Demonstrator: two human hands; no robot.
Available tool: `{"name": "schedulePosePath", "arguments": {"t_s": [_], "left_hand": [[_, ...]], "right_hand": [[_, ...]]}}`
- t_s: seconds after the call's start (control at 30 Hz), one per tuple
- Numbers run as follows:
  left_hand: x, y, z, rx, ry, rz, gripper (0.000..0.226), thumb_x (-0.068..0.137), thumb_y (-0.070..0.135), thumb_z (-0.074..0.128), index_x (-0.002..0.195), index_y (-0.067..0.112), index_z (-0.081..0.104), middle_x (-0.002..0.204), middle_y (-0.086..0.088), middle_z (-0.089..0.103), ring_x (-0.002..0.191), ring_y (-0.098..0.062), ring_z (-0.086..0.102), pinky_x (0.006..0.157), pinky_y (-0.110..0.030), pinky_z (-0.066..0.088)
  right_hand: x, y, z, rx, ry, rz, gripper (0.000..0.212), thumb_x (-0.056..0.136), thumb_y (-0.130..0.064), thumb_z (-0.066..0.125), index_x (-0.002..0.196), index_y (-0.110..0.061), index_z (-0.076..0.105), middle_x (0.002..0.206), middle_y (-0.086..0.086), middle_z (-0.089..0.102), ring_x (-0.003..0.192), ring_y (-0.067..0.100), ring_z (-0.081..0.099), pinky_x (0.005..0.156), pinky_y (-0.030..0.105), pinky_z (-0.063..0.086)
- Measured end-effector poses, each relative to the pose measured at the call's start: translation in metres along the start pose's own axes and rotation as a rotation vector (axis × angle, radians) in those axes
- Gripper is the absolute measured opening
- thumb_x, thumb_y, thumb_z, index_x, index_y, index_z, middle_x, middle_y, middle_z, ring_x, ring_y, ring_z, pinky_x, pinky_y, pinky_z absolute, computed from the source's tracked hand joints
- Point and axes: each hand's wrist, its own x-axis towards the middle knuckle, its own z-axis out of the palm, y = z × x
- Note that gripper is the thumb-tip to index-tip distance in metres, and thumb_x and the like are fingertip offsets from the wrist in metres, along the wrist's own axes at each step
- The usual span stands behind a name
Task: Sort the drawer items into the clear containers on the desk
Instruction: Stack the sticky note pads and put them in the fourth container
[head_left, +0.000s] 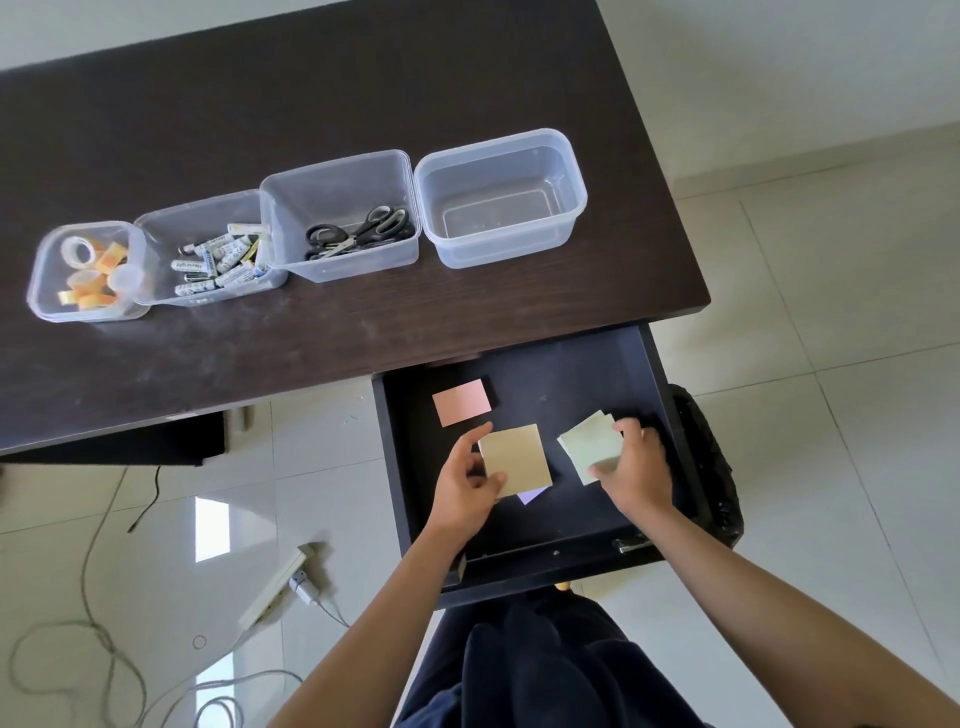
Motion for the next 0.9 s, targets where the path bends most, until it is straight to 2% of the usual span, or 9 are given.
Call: {"name": "schedulePosePath", "arguments": {"t_s": [0.2, 0.27, 0.37, 0.47, 0.6, 0.7, 0.9], "left_hand": [[-0.010, -0.006, -0.002, 0.066, 0.018, 0.026, 0.052, 0.085, 0.003, 0.066, 0.114, 0.042, 0.046, 0.111, -0.003, 0.054, 0.102, -0.024, 0.058, 0.075, -0.026, 0.058], [-0.012, -0.008, -0.003, 0.076, 0.029, 0.031, 0.052, 0.084, 0.004, 0.067, 0.113, 0.043, 0.046, 0.112, -0.002, 0.053, 0.102, -0.024, 0.058, 0.074, -0.024, 0.058], [-0.016, -0.009, -0.007, 0.078, 0.038, 0.046, 0.053, 0.084, 0.005, 0.067, 0.112, 0.045, 0.047, 0.113, -0.003, 0.053, 0.102, -0.024, 0.057, 0.079, -0.030, 0.059], [-0.018, -0.010, -0.011, 0.082, 0.057, 0.065, 0.052, 0.084, 0.005, 0.067, 0.112, 0.044, 0.047, 0.109, -0.006, 0.055, 0.097, -0.025, 0.059, 0.082, -0.036, 0.057], [-0.020, -0.013, -0.018, 0.077, 0.082, 0.066, 0.051, 0.084, 0.005, 0.067, 0.115, 0.042, 0.049, 0.105, -0.006, 0.057, 0.093, -0.024, 0.060, 0.083, -0.039, 0.058], [-0.022, -0.016, -0.019, 0.082, 0.095, 0.066, 0.051, 0.085, 0.005, 0.067, 0.116, 0.040, 0.048, 0.108, -0.005, 0.056, 0.093, -0.017, 0.058, 0.084, -0.036, 0.058], [-0.024, -0.019, -0.018, 0.083, 0.093, 0.059, 0.051, 0.084, 0.005, 0.067, 0.117, 0.040, 0.048, 0.112, -0.005, 0.055, 0.096, -0.017, 0.058, 0.086, -0.036, 0.057]], "right_hand": [[-0.005, 0.009, 0.000, -0.003, 0.121, -0.102, 0.039, 0.080, -0.007, 0.070, 0.116, -0.009, 0.053, 0.108, 0.013, 0.056, 0.098, 0.033, 0.058, 0.067, 0.038, 0.052], [-0.004, 0.011, 0.001, 0.019, 0.070, -0.084, 0.046, 0.078, -0.011, 0.073, 0.119, -0.012, 0.051, 0.114, 0.012, 0.053, 0.102, 0.032, 0.057, 0.071, 0.040, 0.053], [-0.001, 0.010, 0.003, 0.050, -0.024, -0.067, 0.069, 0.072, -0.019, 0.081, 0.131, -0.016, 0.044, 0.127, 0.009, 0.049, 0.117, 0.031, 0.049, 0.088, 0.043, 0.049], [0.003, 0.007, 0.006, 0.060, -0.022, -0.089, 0.077, 0.070, -0.019, 0.082, 0.136, -0.020, 0.042, 0.133, 0.004, 0.049, 0.125, 0.029, 0.042, 0.097, 0.042, 0.043], [0.004, 0.006, 0.012, 0.065, 0.019, -0.108, 0.070, 0.067, -0.015, 0.083, 0.130, -0.020, 0.050, 0.129, 0.004, 0.052, 0.119, 0.028, 0.044, 0.093, 0.039, 0.044], [0.003, 0.007, 0.016, 0.074, 0.041, -0.129, 0.067, 0.067, -0.012, 0.083, 0.127, -0.018, 0.054, 0.128, 0.005, 0.054, 0.117, 0.028, 0.047, 0.093, 0.039, 0.045], [0.003, 0.008, 0.016, 0.072, 0.050, -0.143, 0.061, 0.066, -0.012, 0.083, 0.122, -0.016, 0.059, 0.127, 0.006, 0.054, 0.113, 0.030, 0.051, 0.093, 0.039, 0.046]]}}
